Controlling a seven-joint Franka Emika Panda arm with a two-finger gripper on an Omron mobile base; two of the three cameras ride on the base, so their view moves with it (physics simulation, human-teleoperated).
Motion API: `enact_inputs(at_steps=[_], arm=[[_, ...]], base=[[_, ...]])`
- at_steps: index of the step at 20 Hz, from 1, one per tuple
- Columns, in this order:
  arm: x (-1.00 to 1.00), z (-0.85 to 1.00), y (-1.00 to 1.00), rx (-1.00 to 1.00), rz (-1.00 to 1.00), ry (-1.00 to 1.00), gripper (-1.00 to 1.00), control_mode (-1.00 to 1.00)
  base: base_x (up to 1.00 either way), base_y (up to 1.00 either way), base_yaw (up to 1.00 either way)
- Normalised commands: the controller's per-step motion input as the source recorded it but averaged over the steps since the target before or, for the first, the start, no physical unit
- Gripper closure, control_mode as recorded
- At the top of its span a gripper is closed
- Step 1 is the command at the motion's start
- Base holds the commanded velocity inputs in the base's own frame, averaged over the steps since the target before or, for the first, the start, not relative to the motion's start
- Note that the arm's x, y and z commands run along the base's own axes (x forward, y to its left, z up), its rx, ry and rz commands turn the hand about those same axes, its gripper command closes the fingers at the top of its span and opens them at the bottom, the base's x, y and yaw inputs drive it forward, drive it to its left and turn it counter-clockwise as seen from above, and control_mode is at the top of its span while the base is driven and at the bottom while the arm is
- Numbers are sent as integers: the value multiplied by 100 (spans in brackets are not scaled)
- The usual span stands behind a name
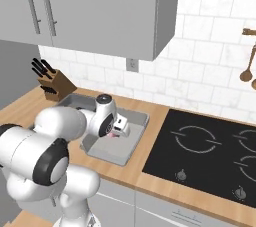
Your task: Place one lemon wedge and one steak in each tupperware on the nearby counter, to pack two identical lunches.
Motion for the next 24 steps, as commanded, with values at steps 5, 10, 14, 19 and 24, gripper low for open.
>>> enact_inputs(at_steps=[5,10,14,19,24], arm=[[-1,-1,-2,0,0,4,-100,-100],[-20,0,0,0,0,0,-100,-100],[-30,8,0,0,0,-1,-100,-100],[-87,87,3,0,2,-6,-100,-100],[-100,94,16,-4,6,0,-100,-100]], base=[[0,0,0],[0,0,0],[0,0,0],[0,0,0],[0,0,0]])
